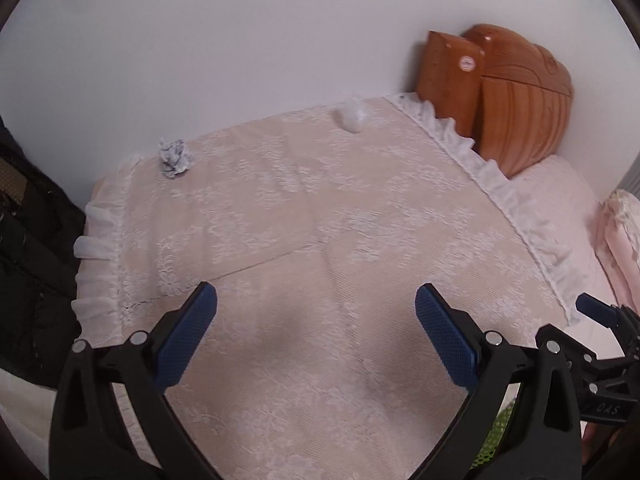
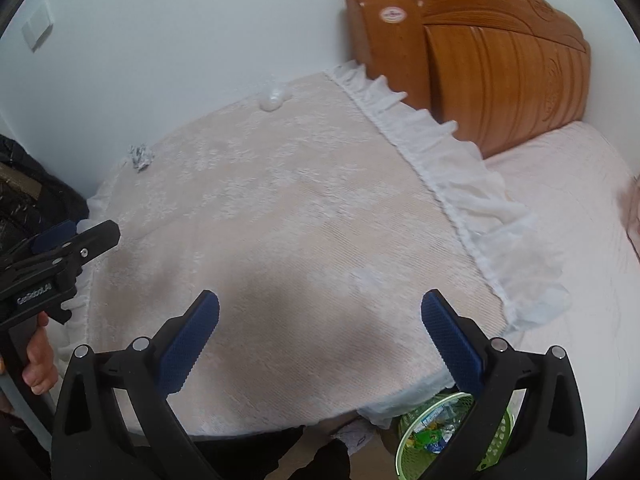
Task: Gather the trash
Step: 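Move both tools back over the bed toward the crumpled paper and plastic bag, then grasp the crumpled paper with the left tool while the right tool grasps the clear plastic bag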
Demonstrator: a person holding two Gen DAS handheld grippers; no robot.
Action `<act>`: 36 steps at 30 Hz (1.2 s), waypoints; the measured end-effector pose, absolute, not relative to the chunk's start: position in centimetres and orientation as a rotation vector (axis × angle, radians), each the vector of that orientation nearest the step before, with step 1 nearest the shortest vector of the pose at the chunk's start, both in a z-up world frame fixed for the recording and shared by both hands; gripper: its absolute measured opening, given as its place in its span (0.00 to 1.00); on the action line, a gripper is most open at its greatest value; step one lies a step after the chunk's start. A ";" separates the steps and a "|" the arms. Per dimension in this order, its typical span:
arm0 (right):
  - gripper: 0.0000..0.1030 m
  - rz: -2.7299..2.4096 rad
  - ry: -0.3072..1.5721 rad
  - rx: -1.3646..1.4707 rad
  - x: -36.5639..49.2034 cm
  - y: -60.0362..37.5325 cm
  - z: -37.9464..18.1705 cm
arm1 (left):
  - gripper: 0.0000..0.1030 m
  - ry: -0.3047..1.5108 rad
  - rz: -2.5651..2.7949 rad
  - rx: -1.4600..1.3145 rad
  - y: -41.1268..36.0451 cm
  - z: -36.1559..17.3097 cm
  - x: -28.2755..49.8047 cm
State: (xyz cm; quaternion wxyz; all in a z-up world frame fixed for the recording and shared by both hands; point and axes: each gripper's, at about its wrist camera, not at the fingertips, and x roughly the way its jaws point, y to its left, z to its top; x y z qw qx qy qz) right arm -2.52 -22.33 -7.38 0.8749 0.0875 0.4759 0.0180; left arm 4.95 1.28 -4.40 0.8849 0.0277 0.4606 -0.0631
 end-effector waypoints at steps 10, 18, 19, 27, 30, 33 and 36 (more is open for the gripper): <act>0.98 0.113 1.025 0.092 8.9 -14.8 -7.3 | 0.92 1.017 0.117 -0.083 11.3 -8.3 20.0; 0.97 0.138 1.075 0.062 17.3 -12.3 -9.9 | 0.92 1.093 0.218 -0.106 15.4 -14.0 31.2; 0.97 0.136 1.084 0.057 18.5 -11.9 -10.4 | 0.92 1.096 0.223 -0.108 15.5 -14.5 32.1; 0.98 0.110 1.123 0.038 23.2 -11.4 -12.5 | 0.48 1.086 0.215 -0.125 16.2 -16.3 35.3; 0.97 0.103 1.134 0.037 24.2 -11.5 -13.2 | 0.40 1.082 0.207 -0.113 16.1 -16.1 35.4; 0.98 0.108 1.137 0.034 24.8 -11.7 -13.5 | 0.38 1.082 0.198 -0.115 15.9 -15.7 35.2; 0.97 0.105 1.104 0.010 26.6 -11.9 -13.6 | 0.38 1.073 0.188 -0.114 15.8 -14.9 34.4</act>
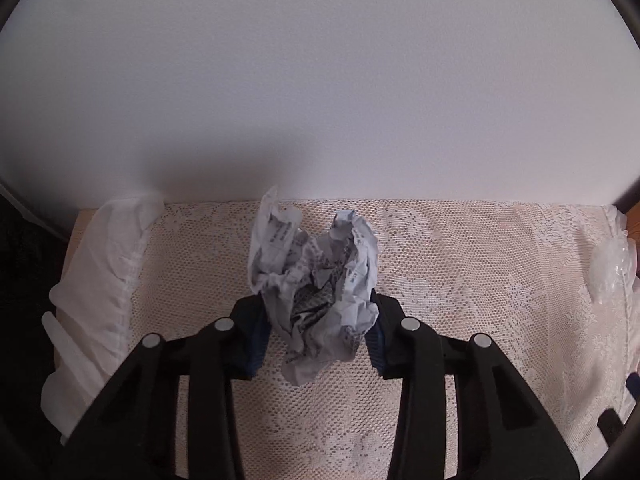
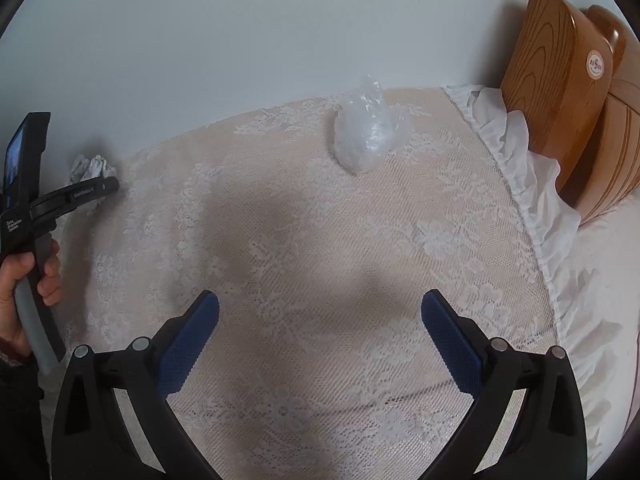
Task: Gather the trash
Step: 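Grasp the crumpled paper with the left tool while the right tool grasps the clear plastic bag, then carry both items over the green wastebasket and open both tools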
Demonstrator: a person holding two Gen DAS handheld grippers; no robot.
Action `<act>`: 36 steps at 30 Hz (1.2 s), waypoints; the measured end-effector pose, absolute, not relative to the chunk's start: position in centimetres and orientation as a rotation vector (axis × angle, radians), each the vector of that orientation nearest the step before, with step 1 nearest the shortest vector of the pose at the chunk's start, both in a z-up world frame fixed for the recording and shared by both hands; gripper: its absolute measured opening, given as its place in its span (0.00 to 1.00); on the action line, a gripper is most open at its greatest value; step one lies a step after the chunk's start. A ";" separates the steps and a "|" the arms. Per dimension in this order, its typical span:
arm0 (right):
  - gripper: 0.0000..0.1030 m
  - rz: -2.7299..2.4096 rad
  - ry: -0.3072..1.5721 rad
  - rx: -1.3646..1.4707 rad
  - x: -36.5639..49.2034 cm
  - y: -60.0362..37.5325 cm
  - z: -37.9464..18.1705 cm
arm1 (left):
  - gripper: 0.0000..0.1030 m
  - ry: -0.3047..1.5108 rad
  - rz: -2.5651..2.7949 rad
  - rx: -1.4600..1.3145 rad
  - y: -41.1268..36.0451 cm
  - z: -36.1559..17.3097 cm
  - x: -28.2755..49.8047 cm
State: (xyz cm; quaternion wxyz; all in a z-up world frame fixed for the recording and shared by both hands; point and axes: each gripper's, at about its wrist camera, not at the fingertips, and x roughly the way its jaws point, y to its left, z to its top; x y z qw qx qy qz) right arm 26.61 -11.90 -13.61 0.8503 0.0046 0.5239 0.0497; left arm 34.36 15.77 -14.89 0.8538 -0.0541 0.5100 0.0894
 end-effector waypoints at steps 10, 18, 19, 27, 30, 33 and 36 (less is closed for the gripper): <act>0.97 0.027 1.066 -0.007 37.5 -13.0 -16.5 | 0.38 1.024 0.115 -0.110 13.1 -11.6 30.1; 0.48 0.049 1.052 -0.004 38.7 -12.7 -16.5 | 0.38 1.024 0.071 -0.109 11.8 -10.5 28.1; 0.44 0.052 1.049 -0.005 38.5 -12.8 -16.4 | 0.38 1.027 0.068 -0.111 12.2 -10.4 28.4; 0.42 0.098 1.002 0.056 28.9 -14.1 -13.4 | 0.38 1.018 0.027 -0.090 9.9 -8.0 24.3; 0.42 0.111 0.998 0.088 24.0 -14.6 -12.5 | 0.38 1.023 -0.003 -0.081 8.6 -7.4 21.4; 0.42 0.118 1.008 0.122 18.9 -14.8 -11.9 | 0.38 1.042 -0.051 -0.053 7.0 -7.4 18.5; 0.42 0.151 1.045 0.217 13.5 -16.5 -12.0 | 0.38 1.058 -0.119 -0.016 5.0 -7.4 15.3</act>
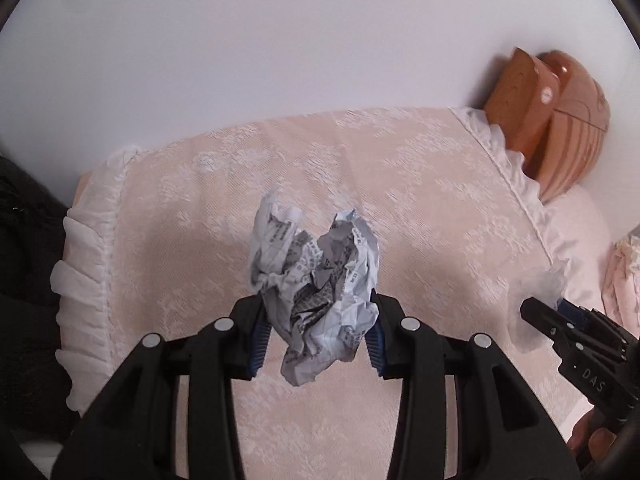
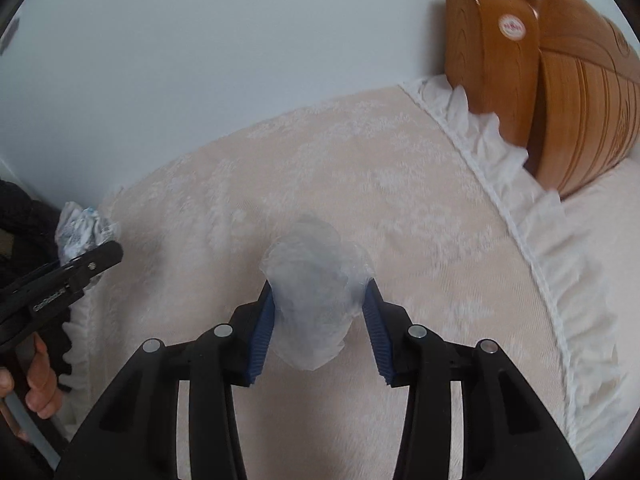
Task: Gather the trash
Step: 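Carry both items over the green wastebasket and open both tools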
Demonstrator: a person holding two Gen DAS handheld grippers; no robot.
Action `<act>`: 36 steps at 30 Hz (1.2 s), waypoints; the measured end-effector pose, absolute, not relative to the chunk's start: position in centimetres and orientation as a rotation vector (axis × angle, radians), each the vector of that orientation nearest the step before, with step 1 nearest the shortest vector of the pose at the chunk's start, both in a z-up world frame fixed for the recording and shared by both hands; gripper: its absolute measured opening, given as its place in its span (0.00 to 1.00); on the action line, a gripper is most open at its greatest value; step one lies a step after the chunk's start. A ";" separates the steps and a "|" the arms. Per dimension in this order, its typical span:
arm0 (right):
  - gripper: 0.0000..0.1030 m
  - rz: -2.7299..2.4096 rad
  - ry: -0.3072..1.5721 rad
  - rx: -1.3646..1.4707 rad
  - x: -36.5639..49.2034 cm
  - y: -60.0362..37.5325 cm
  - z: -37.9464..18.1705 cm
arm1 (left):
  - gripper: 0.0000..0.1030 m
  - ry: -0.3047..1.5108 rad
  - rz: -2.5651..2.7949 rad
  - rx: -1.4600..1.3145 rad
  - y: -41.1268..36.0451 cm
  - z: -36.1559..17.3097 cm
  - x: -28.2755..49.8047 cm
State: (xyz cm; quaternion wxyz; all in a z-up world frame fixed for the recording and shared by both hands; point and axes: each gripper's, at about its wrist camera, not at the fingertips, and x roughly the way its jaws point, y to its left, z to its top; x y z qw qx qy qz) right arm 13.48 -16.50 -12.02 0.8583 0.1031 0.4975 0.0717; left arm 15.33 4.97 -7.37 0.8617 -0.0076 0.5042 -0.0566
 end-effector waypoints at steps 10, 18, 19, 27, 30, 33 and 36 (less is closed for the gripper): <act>0.42 -0.144 1.103 0.288 -4.9 -26.9 -11.6 | 0.38 1.135 -0.617 0.231 -10.5 -8.7 1.4; 0.42 -0.563 1.097 0.515 -22.3 -37.8 -13.7 | 0.38 1.112 -1.044 0.497 -25.1 -10.6 -9.8; 0.42 -0.606 1.093 0.543 -24.2 -38.9 -13.9 | 0.38 1.106 -1.077 0.537 -26.5 -10.9 -11.2; 0.43 -0.735 1.045 0.664 -33.4 -44.0 -15.7 | 0.38 1.070 -1.184 0.730 -32.3 -12.5 -17.5; 0.43 -0.741 1.034 0.689 -35.4 -45.0 -16.1 | 0.38 1.065 -1.193 0.760 -33.3 -12.8 -18.6; 0.44 -0.739 1.034 0.700 -36.4 -45.7 -16.3 | 0.38 1.065 -1.201 0.775 -34.0 -13.1 -19.2; 0.44 -0.737 1.032 0.705 -36.7 -45.9 -16.3 | 0.38 1.073 -1.209 0.789 -34.6 -13.5 -19.6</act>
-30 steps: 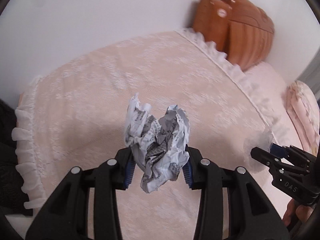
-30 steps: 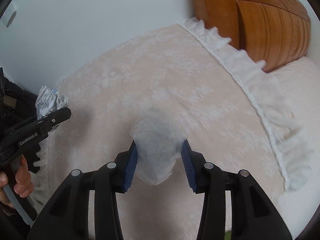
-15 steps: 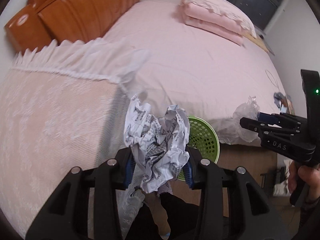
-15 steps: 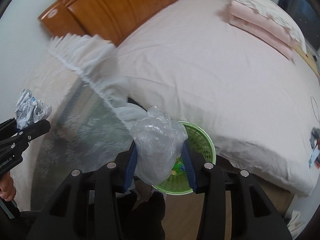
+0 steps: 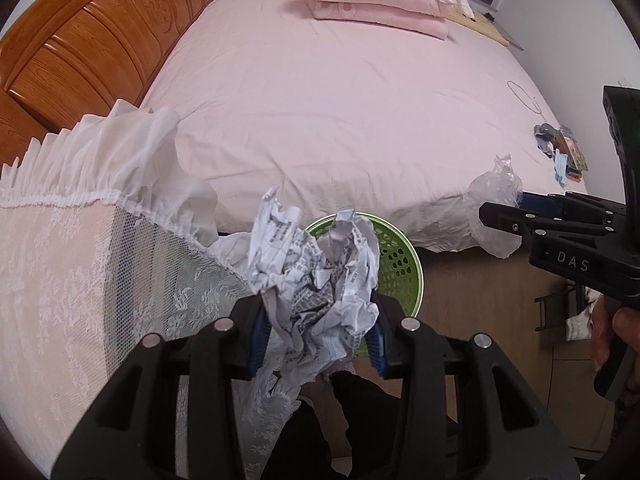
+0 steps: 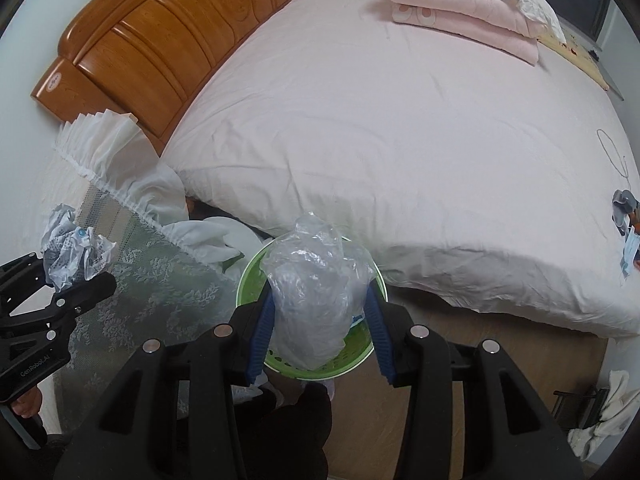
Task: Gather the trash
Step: 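Carry both items over the green wastebasket and open both tools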
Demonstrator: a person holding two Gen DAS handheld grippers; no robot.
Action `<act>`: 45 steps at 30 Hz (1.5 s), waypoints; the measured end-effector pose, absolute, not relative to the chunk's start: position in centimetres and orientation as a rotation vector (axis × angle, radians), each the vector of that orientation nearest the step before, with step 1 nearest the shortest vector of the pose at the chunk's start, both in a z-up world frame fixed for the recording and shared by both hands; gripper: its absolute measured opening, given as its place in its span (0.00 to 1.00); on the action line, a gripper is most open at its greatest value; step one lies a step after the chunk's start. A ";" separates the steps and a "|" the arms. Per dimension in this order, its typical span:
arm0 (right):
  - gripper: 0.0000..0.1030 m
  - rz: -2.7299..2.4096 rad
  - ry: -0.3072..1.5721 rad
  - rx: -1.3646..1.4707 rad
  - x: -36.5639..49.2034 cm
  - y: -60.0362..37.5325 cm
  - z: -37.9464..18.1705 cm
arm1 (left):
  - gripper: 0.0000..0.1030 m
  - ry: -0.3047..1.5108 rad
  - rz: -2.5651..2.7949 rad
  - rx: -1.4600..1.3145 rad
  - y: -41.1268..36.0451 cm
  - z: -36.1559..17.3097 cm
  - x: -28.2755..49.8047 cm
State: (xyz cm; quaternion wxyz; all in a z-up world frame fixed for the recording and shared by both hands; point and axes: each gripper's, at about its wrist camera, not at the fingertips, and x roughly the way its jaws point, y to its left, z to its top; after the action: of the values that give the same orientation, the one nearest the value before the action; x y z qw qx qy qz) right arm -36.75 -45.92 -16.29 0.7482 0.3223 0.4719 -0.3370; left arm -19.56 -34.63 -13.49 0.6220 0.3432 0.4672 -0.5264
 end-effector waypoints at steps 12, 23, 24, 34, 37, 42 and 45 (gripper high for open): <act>0.44 -0.758 1.043 0.717 -37.9 -46.1 -17.0 | 0.80 0.990 -1.289 0.823 -36.1 -12.5 -23.4; 0.44 -0.744 1.051 0.721 -38.3 -46.6 -17.8 | 0.92 0.939 -1.265 0.797 -36.3 -10.5 -23.7; 0.44 -0.740 1.053 0.721 -38.2 -46.7 -18.0 | 0.92 0.937 -1.263 0.794 -36.1 -10.4 -23.6; 0.44 -0.691 1.110 0.727 -36.5 -45.7 -20.2 | 0.92 0.915 -1.221 0.776 -34.7 -9.2 -22.6; 0.44 -0.671 1.143 0.723 -35.6 -45.1 -21.6 | 0.92 0.946 -1.217 0.766 -34.4 -9.2 -22.1; 0.80 -0.638 1.224 0.687 -33.6 -43.8 -23.9 | 0.92 1.009 -1.191 0.714 -33.7 -9.6 -20.8; 0.95 -0.630 1.288 0.641 -31.9 -42.6 -25.5 | 0.92 1.029 -1.168 0.689 -33.2 -9.7 -20.1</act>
State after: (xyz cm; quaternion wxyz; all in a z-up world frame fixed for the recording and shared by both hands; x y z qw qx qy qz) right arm -31.95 -42.58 -25.54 0.7071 0.2883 0.5800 -0.2836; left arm -20.07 -33.23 -9.71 0.6592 0.3044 0.4545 -0.5161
